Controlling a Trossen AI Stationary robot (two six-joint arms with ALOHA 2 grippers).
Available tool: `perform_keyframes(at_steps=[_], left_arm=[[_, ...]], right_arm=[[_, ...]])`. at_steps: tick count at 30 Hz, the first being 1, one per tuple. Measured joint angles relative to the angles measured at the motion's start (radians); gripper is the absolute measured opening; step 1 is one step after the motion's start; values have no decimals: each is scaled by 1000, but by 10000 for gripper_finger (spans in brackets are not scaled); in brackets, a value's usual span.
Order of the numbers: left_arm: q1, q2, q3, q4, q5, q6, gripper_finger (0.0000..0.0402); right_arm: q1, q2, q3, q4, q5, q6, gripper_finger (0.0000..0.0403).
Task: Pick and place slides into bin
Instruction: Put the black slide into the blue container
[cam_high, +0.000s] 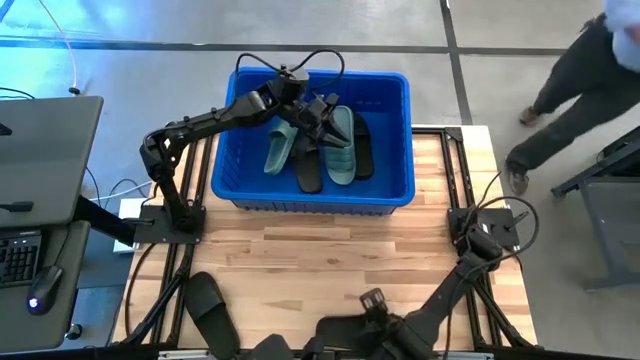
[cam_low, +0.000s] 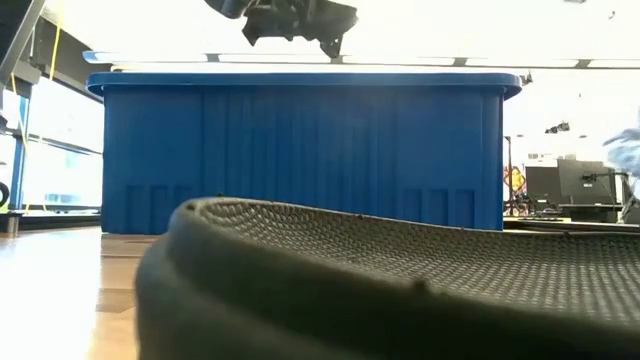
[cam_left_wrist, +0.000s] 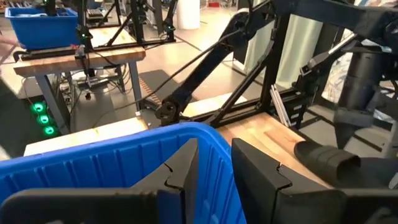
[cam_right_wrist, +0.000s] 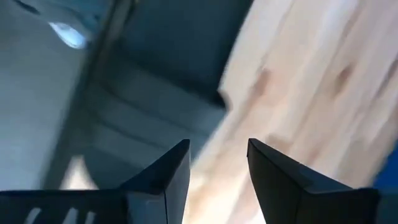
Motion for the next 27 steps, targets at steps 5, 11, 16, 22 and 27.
perform_keyframes(at_steps=[5,11,16,22,27], left_arm=[[0,0,0,-28,-14,34,85],[0,0,0,-42,-76,48,85],[0,0,0,-41,-77,48,85],[0,0,0,-40,-77,48,85],[0,0,0,-40,-77,48,85]], right_arm=[[39,26,-3,19,-160,187,149],[75,91,-3,1,-270,175,149],[78,132,-5,-41,-330,164,149],[77,153,-5,-34,-342,103,149],[77,173,-5,-4,-350,102,149]])
